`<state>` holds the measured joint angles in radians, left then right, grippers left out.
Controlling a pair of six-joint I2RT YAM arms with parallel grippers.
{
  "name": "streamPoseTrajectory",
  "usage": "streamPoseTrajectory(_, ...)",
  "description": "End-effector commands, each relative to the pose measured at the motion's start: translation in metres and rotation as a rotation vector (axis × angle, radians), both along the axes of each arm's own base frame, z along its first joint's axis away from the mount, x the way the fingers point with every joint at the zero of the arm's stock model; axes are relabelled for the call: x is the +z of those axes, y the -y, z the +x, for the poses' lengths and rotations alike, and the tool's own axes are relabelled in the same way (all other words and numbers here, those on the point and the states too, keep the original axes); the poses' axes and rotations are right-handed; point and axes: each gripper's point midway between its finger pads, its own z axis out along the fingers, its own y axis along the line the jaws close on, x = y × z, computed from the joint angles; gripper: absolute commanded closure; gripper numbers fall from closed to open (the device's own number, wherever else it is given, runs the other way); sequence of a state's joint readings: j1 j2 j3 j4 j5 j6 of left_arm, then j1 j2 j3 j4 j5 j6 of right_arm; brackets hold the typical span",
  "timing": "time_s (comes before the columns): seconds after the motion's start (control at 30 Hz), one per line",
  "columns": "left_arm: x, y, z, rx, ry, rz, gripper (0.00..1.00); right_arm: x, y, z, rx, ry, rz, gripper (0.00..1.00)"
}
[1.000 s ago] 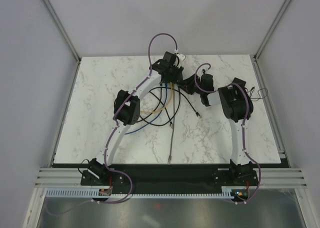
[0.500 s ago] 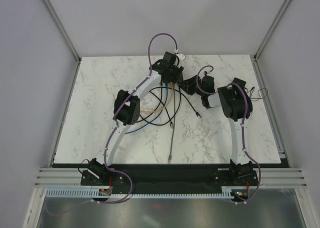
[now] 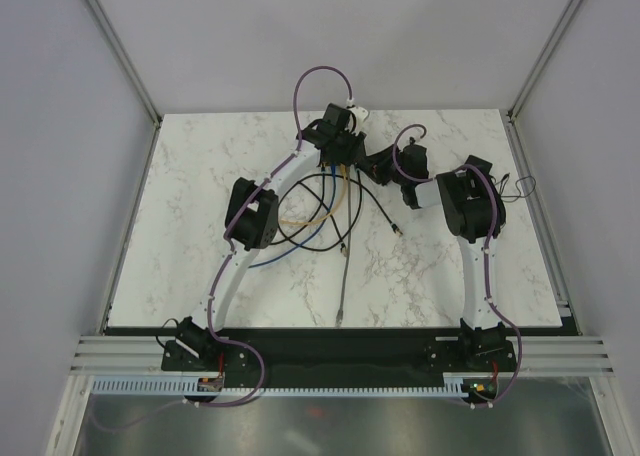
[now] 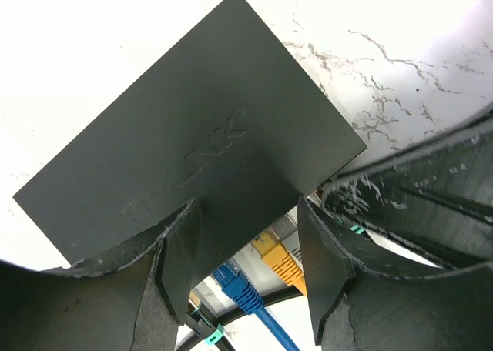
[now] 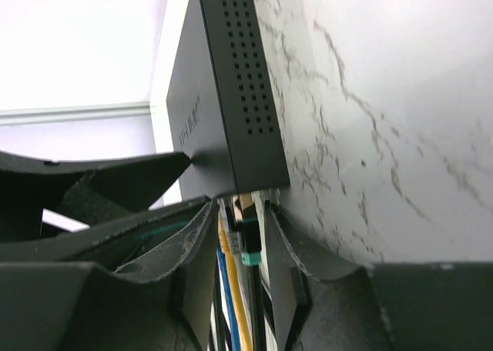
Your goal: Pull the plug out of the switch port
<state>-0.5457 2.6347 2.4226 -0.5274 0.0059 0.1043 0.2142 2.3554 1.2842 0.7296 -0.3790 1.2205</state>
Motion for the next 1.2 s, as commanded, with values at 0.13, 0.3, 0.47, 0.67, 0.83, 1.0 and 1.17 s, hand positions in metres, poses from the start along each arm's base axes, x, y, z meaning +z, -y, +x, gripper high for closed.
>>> streamPoseTrajectory(0.13, -0.006, -0.002, -0.015, 0.003, -0.075, -0.021, 0.40, -0.046, 0.015, -0.002, -0.051, -0.130, -0.120, 0.62)
streamPoseTrajectory(0.3, -0.004, 0.000, -0.014, -0.003, -0.072, -0.029, 0.40, -0.046, 0.012, -0.009, -0.034, -0.108, -0.112, 0.65)
streamPoseTrajectory(0.47, -0.005, 0.001, -0.013, -0.003, -0.071, -0.032, 0.40, -0.058, 0.012, -0.025, -0.007, -0.120, -0.096, 0.62)
streamPoseTrajectory(0.67, -0.005, 0.001, -0.013, -0.003, -0.072, -0.034, 0.40, -0.058, 0.011, -0.028, 0.011, -0.119, -0.087, 0.61)
streamPoseTrajectory(0.83, -0.004, 0.001, -0.014, -0.003, -0.072, -0.034, 0.40, -0.058, 0.010, -0.023, 0.021, -0.128, -0.114, 0.65)
streamPoseTrajectory(1.0, -0.004, 0.003, -0.014, -0.009, -0.074, -0.040, 0.40, -0.058, 0.007, -0.016, 0.032, -0.145, -0.135, 0.75)
streamPoseTrajectory(1.17, -0.006, 0.002, -0.015, -0.009, -0.076, -0.028, 0.40, -0.059, -0.003, -0.012, 0.058, -0.152, -0.183, 1.00)
